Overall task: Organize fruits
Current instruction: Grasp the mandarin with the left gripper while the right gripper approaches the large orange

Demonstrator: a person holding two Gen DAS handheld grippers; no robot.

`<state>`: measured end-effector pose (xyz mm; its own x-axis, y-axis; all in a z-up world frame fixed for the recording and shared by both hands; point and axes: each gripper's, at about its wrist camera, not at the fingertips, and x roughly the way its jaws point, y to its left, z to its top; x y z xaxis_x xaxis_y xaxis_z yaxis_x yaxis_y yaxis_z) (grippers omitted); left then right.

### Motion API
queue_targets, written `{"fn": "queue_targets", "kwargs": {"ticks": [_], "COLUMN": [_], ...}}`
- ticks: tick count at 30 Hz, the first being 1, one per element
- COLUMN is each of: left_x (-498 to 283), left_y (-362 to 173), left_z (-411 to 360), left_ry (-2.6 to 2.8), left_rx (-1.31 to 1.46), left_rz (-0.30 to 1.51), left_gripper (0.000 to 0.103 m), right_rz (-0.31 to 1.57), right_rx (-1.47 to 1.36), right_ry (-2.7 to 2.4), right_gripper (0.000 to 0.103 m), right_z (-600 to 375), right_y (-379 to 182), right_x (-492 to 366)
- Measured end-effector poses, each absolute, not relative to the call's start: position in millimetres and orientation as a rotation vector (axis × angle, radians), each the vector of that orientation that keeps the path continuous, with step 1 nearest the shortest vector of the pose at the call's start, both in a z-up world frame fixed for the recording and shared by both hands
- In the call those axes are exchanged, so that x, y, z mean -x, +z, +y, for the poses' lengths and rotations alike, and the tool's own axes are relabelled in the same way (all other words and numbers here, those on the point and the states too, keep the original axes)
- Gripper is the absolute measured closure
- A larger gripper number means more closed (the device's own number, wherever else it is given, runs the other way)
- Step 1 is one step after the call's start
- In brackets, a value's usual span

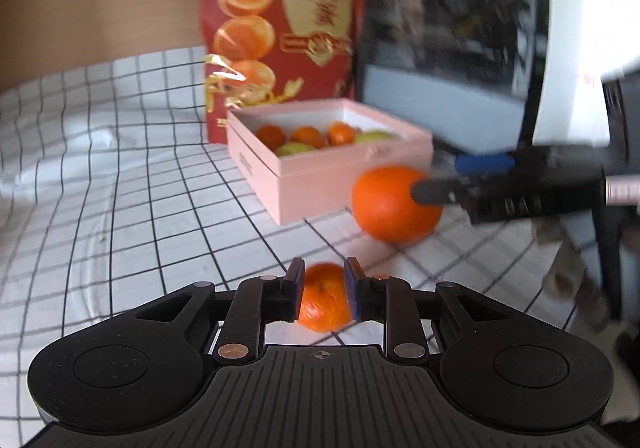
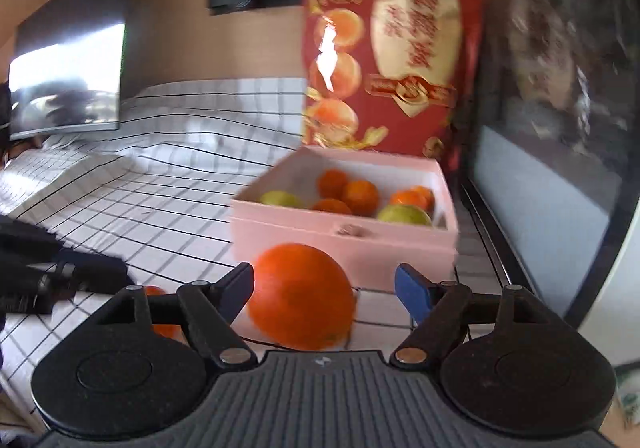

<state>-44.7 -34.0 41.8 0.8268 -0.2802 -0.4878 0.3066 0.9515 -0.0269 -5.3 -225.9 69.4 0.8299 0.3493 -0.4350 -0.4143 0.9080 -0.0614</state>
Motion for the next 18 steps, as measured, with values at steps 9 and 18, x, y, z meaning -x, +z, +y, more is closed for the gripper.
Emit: {"fn": "queue_targets", "kwargs": {"ticks": [9, 18], "left_x": [39, 14], "left_y": [31, 19], "left_z": [-50, -21], "left_ry": [-0.280, -0.249], "left_rx": [-0.150, 0.000], "left_rz": [0.527, 0.611], "left_gripper": [0.045, 0.049], "right_rz": [0.497, 0.487], "right_rx": [0.010, 0.059], "right_ry": [0.445, 0.458], "right_gripper": [0.019, 0.017], "right_z": [-248, -241], "right_y": [54, 54], "right_x": [-13, -8]}}
